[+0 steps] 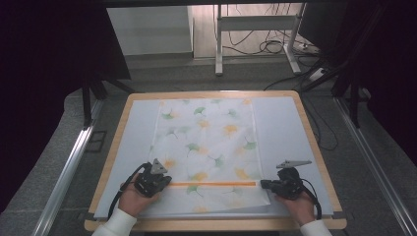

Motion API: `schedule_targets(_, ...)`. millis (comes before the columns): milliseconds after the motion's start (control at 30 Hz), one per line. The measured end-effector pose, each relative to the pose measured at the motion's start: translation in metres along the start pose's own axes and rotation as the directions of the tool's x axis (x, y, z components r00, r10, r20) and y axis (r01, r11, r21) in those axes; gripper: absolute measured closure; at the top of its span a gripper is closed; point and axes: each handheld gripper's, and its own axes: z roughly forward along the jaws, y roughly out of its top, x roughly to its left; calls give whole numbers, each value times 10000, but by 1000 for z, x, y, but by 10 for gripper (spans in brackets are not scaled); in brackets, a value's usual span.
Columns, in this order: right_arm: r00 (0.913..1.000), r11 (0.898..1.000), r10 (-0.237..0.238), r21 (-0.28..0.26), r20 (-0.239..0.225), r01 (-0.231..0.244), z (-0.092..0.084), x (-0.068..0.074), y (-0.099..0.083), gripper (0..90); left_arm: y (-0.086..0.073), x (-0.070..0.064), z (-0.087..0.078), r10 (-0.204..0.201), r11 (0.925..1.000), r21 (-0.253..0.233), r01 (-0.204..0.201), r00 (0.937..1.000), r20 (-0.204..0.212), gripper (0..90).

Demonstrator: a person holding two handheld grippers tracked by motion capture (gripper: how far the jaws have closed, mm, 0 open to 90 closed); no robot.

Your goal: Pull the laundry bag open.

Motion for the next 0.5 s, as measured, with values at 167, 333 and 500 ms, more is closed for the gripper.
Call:
schedule_targets(167, 10000, 10000, -5, 4, -1, 5, 0, 0, 0, 898, -4, 4, -3, -159, 9999, -21, 159, 9999, -24, 900)
schedule_targets(333, 10000, 10000, -11, 16, -20, 12, 0, 0, 0, 897, -8, 8, -5, -300, 9995, -11, 300, 9995, -83, 900)
schedule_targets(500, 10000, 10000, 4, 22, -28, -4, 0, 0, 0, 898, -11, 12, -7, -405, 9992, -18, 405, 9991, -101, 900)
